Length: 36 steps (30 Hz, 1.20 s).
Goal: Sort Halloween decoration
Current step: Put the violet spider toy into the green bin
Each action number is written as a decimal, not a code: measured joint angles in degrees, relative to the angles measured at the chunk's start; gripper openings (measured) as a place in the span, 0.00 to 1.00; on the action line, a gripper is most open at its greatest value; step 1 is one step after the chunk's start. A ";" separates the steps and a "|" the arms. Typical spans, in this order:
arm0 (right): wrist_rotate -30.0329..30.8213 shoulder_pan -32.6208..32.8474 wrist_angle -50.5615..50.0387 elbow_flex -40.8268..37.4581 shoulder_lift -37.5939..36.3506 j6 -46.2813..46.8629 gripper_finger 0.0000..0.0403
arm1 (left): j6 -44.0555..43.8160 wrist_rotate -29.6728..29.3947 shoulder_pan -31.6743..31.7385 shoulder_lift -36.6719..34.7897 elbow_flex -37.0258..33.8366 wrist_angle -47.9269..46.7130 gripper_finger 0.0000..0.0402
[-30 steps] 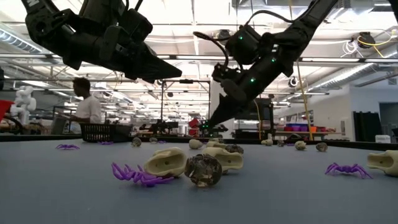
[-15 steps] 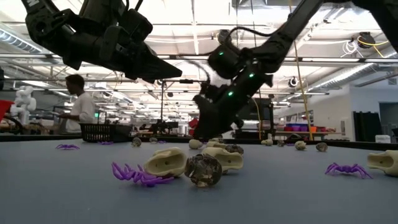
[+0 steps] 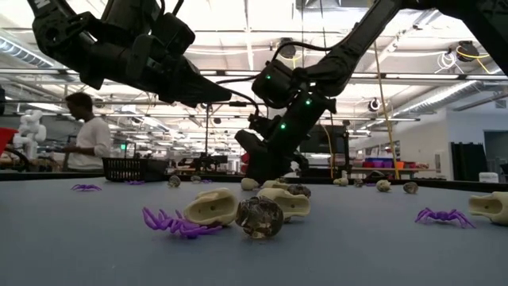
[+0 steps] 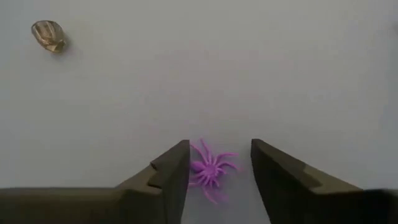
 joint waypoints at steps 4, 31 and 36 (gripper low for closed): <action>-0.24 0.11 -1.19 0.02 0.04 -0.33 0.28 | 0.00 0.00 0.00 0.00 0.00 -0.01 0.01; -0.37 6.62 -10.23 -0.33 -10.40 -6.23 0.01 | -0.01 0.00 0.00 0.00 0.00 -0.38 0.01; -0.28 9.94 -16.91 -0.26 -14.65 -4.56 0.01 | 0.00 0.00 0.00 0.00 0.00 -0.69 0.01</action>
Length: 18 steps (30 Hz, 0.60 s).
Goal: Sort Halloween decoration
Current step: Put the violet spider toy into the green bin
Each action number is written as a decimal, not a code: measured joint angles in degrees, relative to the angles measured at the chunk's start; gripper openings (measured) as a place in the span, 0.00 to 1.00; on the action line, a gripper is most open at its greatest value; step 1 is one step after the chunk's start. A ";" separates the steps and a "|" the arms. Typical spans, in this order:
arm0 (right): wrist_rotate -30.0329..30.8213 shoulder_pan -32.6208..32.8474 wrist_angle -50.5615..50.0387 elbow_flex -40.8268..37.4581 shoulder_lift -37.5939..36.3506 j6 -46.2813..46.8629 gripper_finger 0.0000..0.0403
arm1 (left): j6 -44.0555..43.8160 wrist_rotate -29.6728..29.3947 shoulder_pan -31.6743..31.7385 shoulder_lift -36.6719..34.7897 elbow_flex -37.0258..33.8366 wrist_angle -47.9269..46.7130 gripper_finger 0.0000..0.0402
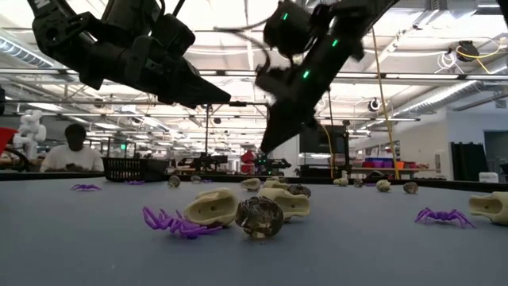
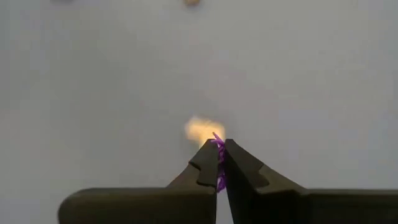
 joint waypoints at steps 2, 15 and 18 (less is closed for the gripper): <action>-0.14 2.18 -3.64 0.00 -2.35 1.49 0.01 | -0.01 0.00 0.00 -0.01 0.00 -0.02 0.01; -9.57 24.78 -26.28 0.02 -14.93 30.17 0.00 | -0.01 0.00 0.00 0.00 0.00 -0.15 0.01; -13.03 31.01 -28.97 0.04 -16.26 39.43 0.00 | -0.02 0.00 0.00 0.00 0.00 -0.13 0.01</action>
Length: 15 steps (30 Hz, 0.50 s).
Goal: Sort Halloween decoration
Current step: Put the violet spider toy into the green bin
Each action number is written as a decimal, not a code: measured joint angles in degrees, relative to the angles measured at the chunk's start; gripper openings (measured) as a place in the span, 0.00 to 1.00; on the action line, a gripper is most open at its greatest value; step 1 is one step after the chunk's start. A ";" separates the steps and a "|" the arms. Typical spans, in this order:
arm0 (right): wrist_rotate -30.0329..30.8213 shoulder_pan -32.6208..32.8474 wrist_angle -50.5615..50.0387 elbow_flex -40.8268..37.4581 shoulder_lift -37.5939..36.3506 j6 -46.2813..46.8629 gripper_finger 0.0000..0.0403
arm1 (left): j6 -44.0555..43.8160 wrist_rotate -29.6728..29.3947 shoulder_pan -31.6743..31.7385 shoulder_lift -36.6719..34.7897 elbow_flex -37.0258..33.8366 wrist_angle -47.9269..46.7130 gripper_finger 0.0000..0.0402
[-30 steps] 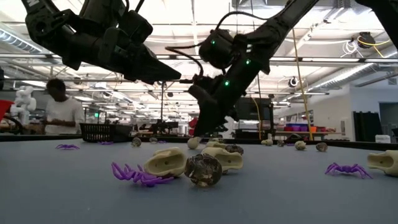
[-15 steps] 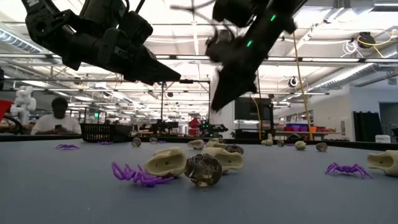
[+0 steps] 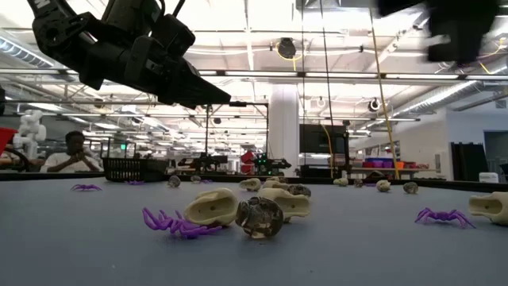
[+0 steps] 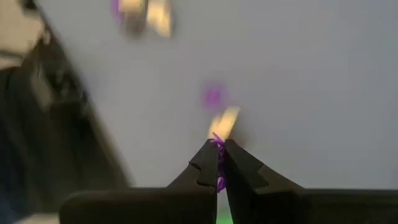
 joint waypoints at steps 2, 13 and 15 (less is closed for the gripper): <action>-2.62 4.21 -0.78 0.00 -0.11 5.58 0.00 | 0.00 0.00 0.00 0.00 0.00 -0.08 0.01; -6.68 19.87 -8.21 -0.78 2.08 30.77 0.00 | -0.05 -0.02 0.00 0.00 0.00 -0.05 0.01; -6.62 20.73 -8.04 -2.87 2.30 30.68 0.00 | -0.09 -0.01 0.00 0.00 0.00 -0.05 0.01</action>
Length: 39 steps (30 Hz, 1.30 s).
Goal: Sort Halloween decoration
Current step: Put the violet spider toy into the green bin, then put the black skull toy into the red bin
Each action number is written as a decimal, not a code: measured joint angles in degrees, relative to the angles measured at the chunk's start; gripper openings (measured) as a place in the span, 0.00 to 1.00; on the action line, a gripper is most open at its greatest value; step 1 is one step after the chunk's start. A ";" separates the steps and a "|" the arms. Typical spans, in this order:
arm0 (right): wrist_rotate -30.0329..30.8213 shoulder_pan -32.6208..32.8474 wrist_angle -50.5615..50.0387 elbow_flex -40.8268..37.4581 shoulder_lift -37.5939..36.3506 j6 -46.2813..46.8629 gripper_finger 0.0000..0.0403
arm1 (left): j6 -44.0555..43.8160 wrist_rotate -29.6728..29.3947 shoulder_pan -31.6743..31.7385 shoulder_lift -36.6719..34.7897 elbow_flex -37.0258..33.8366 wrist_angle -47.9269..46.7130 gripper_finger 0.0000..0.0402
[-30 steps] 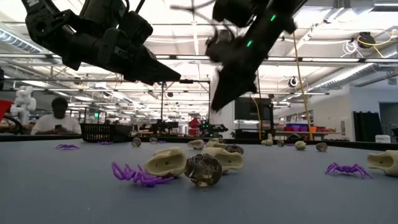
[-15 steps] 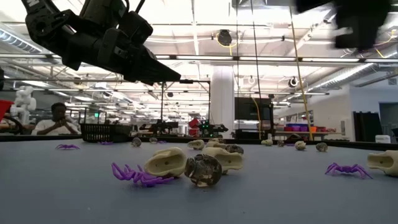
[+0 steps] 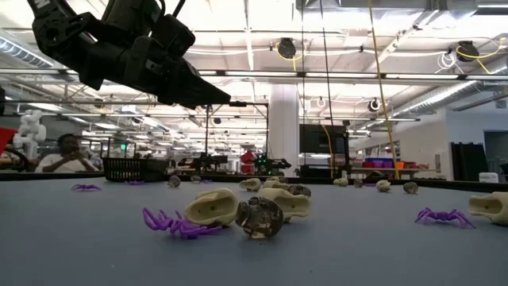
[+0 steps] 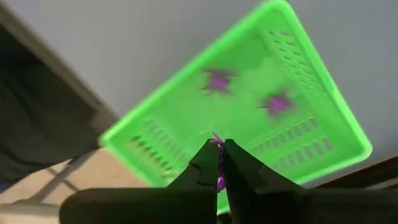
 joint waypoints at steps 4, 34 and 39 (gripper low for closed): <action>-0.13 0.54 4.80 -5.97 0.05 -0.64 0.00 | -0.02 0.01 0.00 0.00 0.00 0.01 0.01; 3.46 -1.04 -12.92 5.71 -0.30 -15.47 0.21 | 0.04 0.67 0.00 0.00 0.00 -1.82 0.01; 10.96 -6.24 -16.28 5.58 -2.25 -25.20 0.03 | 0.04 0.91 0.00 0.00 -0.02 -1.80 0.01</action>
